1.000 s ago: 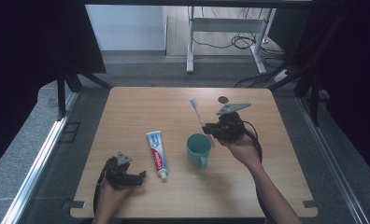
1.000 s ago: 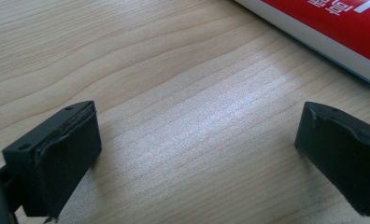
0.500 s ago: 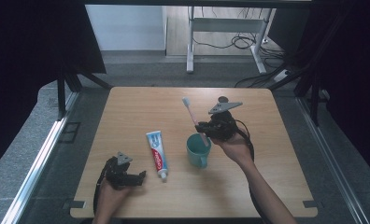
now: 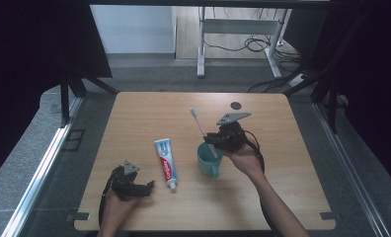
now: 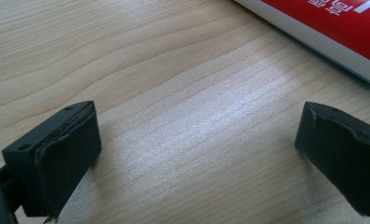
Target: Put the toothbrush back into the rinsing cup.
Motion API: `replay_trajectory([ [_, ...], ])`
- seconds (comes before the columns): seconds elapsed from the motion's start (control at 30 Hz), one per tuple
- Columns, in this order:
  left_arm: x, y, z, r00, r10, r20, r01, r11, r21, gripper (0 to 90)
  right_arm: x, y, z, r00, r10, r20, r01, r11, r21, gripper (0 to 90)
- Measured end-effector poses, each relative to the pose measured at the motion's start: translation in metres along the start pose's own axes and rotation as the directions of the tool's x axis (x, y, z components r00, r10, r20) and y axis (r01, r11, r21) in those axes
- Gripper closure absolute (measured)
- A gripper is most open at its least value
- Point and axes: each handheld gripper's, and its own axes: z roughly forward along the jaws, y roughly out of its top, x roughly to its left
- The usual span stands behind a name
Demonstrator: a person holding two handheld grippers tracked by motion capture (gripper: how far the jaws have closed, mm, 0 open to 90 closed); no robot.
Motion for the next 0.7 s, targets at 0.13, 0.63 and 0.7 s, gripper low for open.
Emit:
replay_trajectory([
  [0.13, 0.000, 0.000, 0.000, 1.0000, 0.000, 0.000, 0.000, 1.0000, 0.000, 0.1, 0.000, -0.005, 0.004, 1.0000, 0.004, -0.001, -0.004, 1.000, 0.007, 78.4],
  [0.63, 0.000, 0.000, 0.000, 1.0000, 0.000, 0.000, 0.000, 1.0000, 0.000, 0.1, -0.001, -0.021, 0.018, 0.9998, 0.017, -0.013, -0.017, 0.999, 0.033, 78.4],
  [0.7, 0.000, 0.000, 0.000, 1.0000, 0.000, -0.001, 0.000, 1.0000, 0.000, 0.1, -0.001, -0.025, 0.020, 0.9996, 0.022, -0.015, -0.021, 0.999, 0.040, 78.4],
])
